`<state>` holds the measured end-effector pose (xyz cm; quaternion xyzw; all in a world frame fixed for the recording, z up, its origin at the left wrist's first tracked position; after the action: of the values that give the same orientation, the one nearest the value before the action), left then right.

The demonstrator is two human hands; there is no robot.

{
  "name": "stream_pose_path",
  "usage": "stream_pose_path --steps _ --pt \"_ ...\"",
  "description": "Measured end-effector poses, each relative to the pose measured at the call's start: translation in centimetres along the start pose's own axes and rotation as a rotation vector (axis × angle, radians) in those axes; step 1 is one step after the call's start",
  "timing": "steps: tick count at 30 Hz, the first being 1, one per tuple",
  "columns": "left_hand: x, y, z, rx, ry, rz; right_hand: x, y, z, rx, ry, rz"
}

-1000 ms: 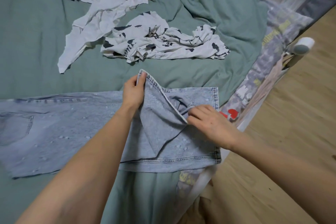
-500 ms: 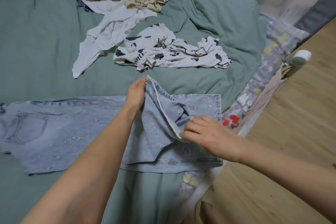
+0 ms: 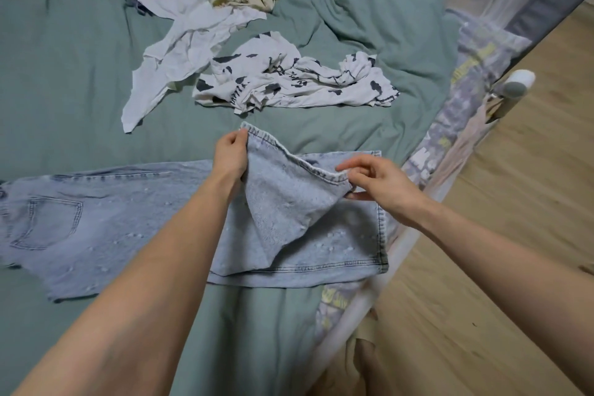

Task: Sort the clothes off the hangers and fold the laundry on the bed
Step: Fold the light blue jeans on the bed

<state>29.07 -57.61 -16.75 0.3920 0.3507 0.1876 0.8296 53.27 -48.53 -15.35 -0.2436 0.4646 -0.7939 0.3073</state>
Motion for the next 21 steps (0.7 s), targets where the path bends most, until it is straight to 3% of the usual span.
stream_pose_path --steps 5,8,13,17,21 --pt "-1.6 -1.5 -0.2 -0.031 0.109 -0.044 -0.4 -1.6 0.2 -0.235 -0.146 0.687" --pt "-1.6 -1.1 0.4 -0.006 0.099 -0.016 -0.6 -2.1 1.5 -0.330 -0.107 0.842" --pt "0.0 2.5 2.2 0.048 -0.030 -0.004 -1.5 -0.1 4.5 -0.260 -0.037 0.826" --pt "3.0 5.5 3.2 0.208 -0.236 -0.065 -4.1 3.7 5.4 -0.136 0.230 0.520" --pt "7.2 7.0 4.2 0.301 -0.385 -0.148 -6.1 8.4 6.8 0.084 0.307 0.327"
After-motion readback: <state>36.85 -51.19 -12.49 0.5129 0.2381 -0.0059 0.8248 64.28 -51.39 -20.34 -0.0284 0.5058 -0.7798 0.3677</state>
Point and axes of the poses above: each hand's wrist, its own z-axis away from the middle knuckle, its own x-axis out of the palm, y = z × x, the point moved 4 cm from there along -z, towards the middle knuckle, and after that the axes turned 9 degrees about -z, right-handed, at the moved point
